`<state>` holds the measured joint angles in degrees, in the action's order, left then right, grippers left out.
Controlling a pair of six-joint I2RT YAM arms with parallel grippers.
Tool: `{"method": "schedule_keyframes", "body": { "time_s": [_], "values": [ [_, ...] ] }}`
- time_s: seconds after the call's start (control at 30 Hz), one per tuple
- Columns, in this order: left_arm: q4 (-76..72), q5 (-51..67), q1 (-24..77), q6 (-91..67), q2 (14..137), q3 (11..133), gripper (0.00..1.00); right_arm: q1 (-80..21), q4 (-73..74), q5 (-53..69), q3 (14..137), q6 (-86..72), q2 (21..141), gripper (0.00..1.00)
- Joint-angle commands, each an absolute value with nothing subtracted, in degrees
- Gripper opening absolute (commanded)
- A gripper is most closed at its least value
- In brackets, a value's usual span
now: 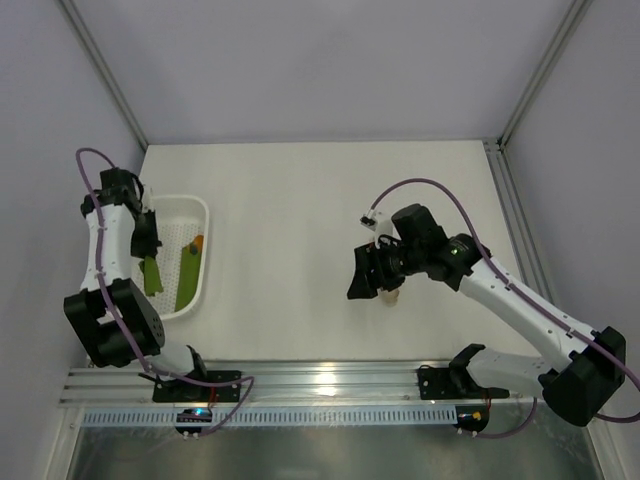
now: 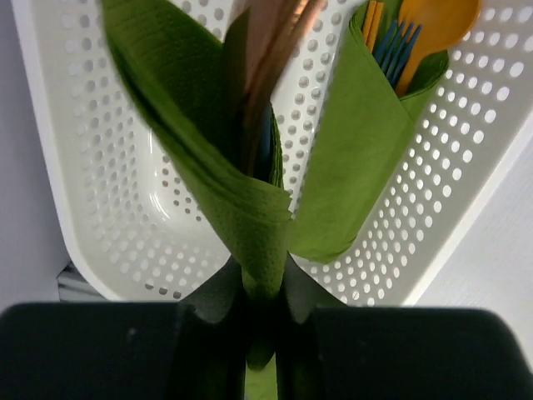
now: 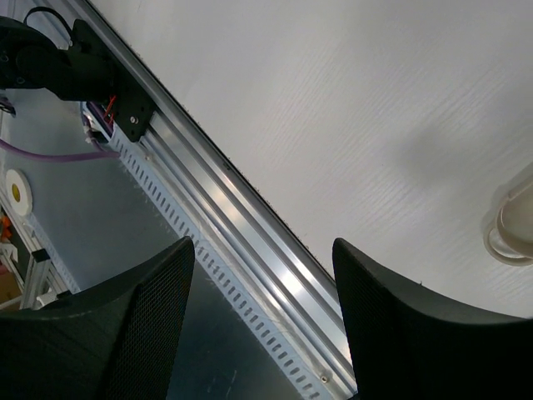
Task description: Place the utensils on the paper napkin and roll it up
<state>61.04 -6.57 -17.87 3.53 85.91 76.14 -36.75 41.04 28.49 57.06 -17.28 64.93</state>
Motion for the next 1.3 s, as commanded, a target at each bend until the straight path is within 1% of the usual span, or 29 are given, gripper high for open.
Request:
{"method": "schedule_keyframes", "body": {
  "time_s": [0.0, 0.03, 0.07, 0.1, 0.27, 0.37, 0.57, 0.87, 1.1, 1.27],
  "values": [
    [57.47, 8.94, -25.56, 12.29, 86.04, 75.49, 0.00, -36.65, 43.24, 27.69, 60.73, -14.07, 65.56, 0.71],
    [57.57, 14.71, -26.79, 12.91, 87.35, 75.41, 0.00, -36.65, 44.11, 27.34, 61.60, -13.71, 65.74, 0.71],
    [57.31, 22.86, -29.68, 13.88, 87.80, 75.15, 0.00, -36.65, 44.64, 26.81, 61.87, -13.10, 66.00, 0.71],
    [56.78, 27.03, -30.66, 15.02, 88.24, 74.62, 0.00, -36.56, 45.00, 26.72, 62.14, -13.01, 66.27, 0.71],
    [57.04, 36.63, -32.25, 17.58, 96.39, 76.55, 0.00, -36.39, 45.44, 26.37, 61.61, -12.66, 67.67, 0.71],
    [59.57, 37.70, -32.26, 19.24, 101.40, 78.57, 0.00, -35.60, 45.35, 26.19, 61.44, -12.66, 68.81, 0.71],
    [61.17, 37.09, -33.66, 23.63, 106.25, 78.14, 0.00, -32.70, 45.88, 26.89, 61.52, -12.66, 71.01, 0.70],
    [62.84, 37.26, -37.17, 27.16, 108.10, 77.52, 0.00, -29.97, 44.91, 29.18, 61.52, -13.27, 74.09, 0.70],
    [63.81, 35.43, -37.26, 29.27, 110.13, 76.29, 0.00, -28.04, 44.91, 30.15, 61.17, -13.36, 74.97, 0.69],
    [64.25, 36.38, -37.27, 29.36, 112.67, 78.48, 0.00, -27.69, 44.91, 30.67, 61.79, -13.62, 75.67, 0.69]
  ]
}}
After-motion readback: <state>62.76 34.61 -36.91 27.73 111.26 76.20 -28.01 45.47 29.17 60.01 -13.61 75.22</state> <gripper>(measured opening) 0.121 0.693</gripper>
